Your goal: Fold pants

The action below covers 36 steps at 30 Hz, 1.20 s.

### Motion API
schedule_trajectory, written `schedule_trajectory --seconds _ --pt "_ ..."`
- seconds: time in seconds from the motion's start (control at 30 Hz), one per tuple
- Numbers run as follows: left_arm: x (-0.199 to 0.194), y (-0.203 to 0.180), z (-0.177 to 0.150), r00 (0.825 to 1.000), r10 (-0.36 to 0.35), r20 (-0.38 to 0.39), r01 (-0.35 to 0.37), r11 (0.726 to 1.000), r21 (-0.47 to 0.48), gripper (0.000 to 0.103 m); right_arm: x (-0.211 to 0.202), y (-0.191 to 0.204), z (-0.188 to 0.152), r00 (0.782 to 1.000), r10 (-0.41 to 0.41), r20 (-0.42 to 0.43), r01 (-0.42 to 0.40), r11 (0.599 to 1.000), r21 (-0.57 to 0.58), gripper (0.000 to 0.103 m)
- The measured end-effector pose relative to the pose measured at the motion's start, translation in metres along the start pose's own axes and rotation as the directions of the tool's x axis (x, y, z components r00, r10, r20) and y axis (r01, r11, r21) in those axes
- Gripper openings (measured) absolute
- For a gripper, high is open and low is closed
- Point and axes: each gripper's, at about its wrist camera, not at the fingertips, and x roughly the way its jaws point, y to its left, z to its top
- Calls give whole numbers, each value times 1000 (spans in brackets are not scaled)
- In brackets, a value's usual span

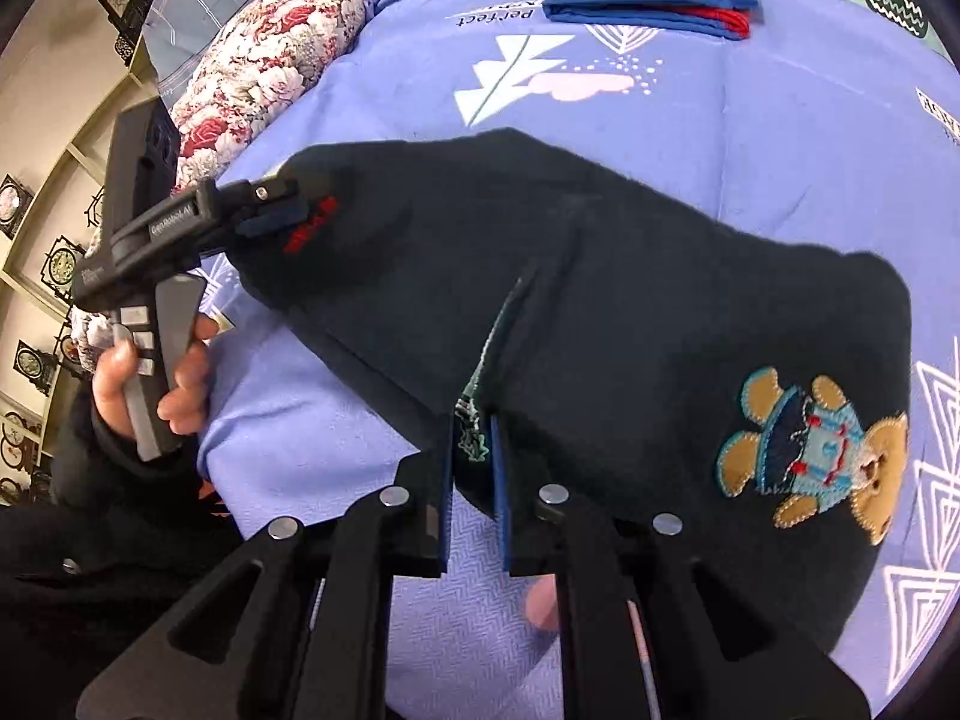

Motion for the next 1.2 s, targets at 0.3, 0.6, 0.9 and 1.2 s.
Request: schedule_trajectory --seconds 0.3,0.6,0.9,1.2 --pt "-1 0 -1 1000 -4 6 4 1000 -3 98 -7 20 -4 990 -134 37 138 982 -126 37" --pt "-1 0 -2 1000 -3 7 3 1000 -2 98 -14 11 -7 988 -143 54 147 985 -88 40" --pt "-1 0 -2 1000 -4 9 4 1000 -5 98 -17 -6 -4 995 -43 89 44 999 -11 11" --pt "-1 1 -2 1000 -5 11 5 1000 -6 98 -2 13 -1 996 -84 42 87 993 -83 13"
